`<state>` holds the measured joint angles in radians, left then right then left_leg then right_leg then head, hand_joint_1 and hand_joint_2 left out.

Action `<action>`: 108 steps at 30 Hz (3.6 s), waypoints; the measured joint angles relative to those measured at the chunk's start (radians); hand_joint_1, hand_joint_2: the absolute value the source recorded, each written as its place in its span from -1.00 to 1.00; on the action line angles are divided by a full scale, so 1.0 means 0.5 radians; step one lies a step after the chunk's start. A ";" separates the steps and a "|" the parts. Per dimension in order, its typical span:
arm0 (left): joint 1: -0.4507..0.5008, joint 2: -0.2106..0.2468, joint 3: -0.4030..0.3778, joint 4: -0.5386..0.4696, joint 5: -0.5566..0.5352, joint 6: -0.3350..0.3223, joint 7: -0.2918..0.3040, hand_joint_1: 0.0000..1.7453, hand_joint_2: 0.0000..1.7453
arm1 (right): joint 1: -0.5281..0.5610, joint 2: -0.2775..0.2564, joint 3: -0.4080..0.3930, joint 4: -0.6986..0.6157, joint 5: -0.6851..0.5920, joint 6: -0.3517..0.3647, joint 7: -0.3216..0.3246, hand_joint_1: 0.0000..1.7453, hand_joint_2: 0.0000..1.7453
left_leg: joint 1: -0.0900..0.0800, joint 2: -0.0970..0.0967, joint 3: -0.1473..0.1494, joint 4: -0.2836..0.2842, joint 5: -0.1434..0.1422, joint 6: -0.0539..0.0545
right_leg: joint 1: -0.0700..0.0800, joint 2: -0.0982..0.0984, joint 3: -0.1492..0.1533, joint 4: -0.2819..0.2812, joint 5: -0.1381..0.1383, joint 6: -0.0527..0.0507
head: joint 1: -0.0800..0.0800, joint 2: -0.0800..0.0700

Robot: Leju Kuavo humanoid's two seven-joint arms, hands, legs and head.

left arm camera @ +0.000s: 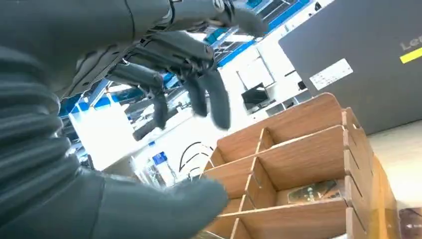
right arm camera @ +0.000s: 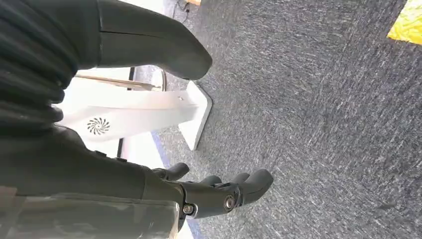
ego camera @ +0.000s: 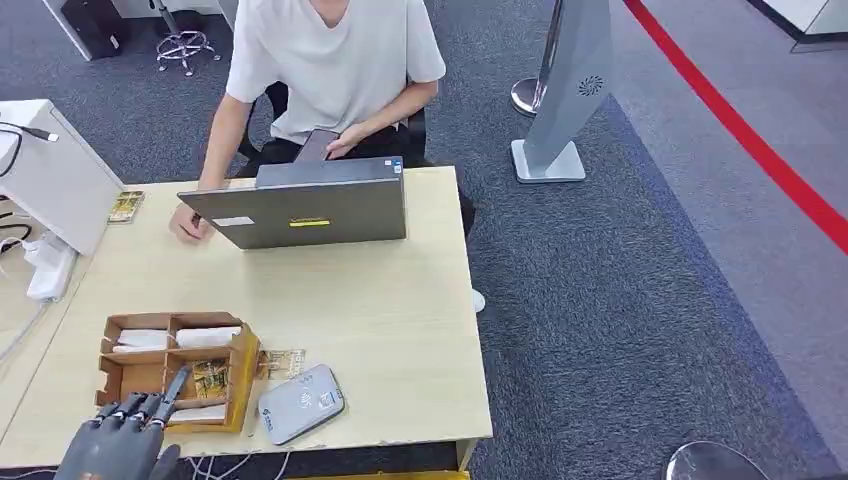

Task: Pass the card to the sensor for recognition and then transmit it.

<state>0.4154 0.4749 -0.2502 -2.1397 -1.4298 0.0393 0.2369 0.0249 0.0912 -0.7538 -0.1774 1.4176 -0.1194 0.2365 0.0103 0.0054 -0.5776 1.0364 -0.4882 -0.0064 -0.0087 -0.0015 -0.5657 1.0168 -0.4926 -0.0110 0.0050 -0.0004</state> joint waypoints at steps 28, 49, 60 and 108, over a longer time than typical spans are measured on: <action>0.109 -0.020 0.118 0.017 -0.020 0.066 0.105 -1.00 1.00 | 0.000 0.010 -0.031 0.000 0.044 -0.001 0.006 -1.00 1.00 | 0.000 0.000 0.000 0.000 0.000 0.000 | 0.000 0.000 0.001 0.000 0.000 0.000 | 0.000 0.001; 0.180 -0.131 0.320 0.080 -0.009 0.076 0.098 -1.00 1.00 | 0.000 0.010 -0.031 -0.001 0.079 0.002 0.001 -1.00 1.00 | 0.000 0.000 -0.001 0.000 0.000 0.000 | 0.000 0.000 0.001 0.000 0.000 0.000 | 0.000 0.001; 0.180 -0.172 0.364 0.113 -0.021 0.070 0.077 -1.00 1.00 | 0.000 0.010 -0.031 -0.001 0.085 -0.001 0.001 -1.00 1.00 | 0.000 0.000 0.000 0.000 0.000 0.000 | 0.000 0.000 0.001 0.000 0.000 0.000 | 0.000 0.000; -0.241 -0.717 0.757 0.659 -0.149 0.118 -0.199 -1.00 1.00 | -0.014 0.010 -0.030 -0.008 0.224 0.027 -0.015 -1.00 1.00 | 0.000 0.000 0.001 0.001 0.000 0.000 | 0.000 0.000 0.000 0.000 0.001 0.000 | 0.000 0.001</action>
<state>0.2948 0.1164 0.1282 -1.8101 -1.5042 0.0984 0.1373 0.0177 0.0961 -0.7687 -0.1812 1.5293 -0.1057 0.2293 0.0102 0.0053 -0.5769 1.0367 -0.4882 -0.0064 -0.0089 -0.0016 -0.5655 1.0167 -0.4923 -0.0109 0.0050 0.0000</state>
